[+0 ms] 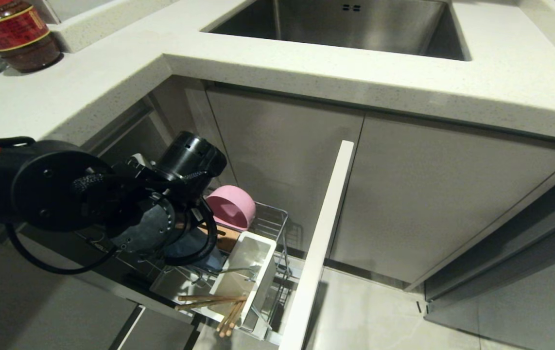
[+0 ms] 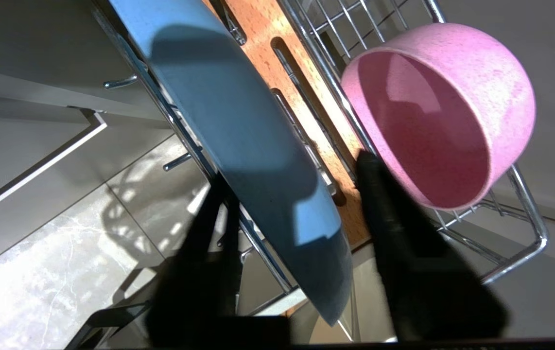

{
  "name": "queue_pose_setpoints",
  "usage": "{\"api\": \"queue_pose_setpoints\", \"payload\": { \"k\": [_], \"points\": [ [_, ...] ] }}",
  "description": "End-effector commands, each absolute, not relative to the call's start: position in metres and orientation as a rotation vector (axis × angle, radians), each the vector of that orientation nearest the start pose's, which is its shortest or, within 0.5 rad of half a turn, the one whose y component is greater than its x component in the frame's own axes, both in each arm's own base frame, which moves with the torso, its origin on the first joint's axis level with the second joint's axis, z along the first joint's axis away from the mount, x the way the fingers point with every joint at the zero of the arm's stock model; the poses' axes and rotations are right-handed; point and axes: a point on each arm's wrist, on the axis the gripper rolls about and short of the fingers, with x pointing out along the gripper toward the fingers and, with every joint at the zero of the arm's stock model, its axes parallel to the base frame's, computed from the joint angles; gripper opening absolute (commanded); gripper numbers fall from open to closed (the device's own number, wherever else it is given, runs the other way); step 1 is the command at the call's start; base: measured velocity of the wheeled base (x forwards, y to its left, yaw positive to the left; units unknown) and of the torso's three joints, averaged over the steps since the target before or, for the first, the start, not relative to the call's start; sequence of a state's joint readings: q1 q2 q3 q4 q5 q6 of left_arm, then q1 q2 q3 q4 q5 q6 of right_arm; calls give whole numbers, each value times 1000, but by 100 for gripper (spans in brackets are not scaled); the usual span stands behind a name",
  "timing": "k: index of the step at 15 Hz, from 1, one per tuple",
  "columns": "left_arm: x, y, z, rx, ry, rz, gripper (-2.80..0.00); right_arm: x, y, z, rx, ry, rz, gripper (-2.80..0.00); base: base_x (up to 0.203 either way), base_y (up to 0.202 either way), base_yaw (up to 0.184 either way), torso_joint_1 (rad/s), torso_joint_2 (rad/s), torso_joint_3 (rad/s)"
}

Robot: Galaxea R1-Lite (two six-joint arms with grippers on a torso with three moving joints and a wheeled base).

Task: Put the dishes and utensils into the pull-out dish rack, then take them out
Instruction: Take the plate out of the cupboard

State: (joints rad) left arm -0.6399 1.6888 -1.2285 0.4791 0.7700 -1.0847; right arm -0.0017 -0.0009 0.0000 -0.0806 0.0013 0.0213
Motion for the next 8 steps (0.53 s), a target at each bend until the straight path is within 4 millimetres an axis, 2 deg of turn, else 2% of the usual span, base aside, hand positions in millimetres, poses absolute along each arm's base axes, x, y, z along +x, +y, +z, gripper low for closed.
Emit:
{"api": "queue_pose_setpoints", "payload": {
  "k": [1, 6, 8],
  "points": [
    [231, -156, 213, -437, 539, 462, -280, -21, 0, 77, 21, -57, 1, -280, 0, 0, 0, 0, 0, 0],
    [222, -160, 221, -454, 526, 426, -280, -21, 0, 77, 21, -57, 1, -280, 0, 0, 0, 0, 0, 0],
    [213, -158, 231, -477, 507, 397, -280, -21, 0, 77, 21, -57, 1, -280, 0, 0, 0, 0, 0, 0]
  ]
}}
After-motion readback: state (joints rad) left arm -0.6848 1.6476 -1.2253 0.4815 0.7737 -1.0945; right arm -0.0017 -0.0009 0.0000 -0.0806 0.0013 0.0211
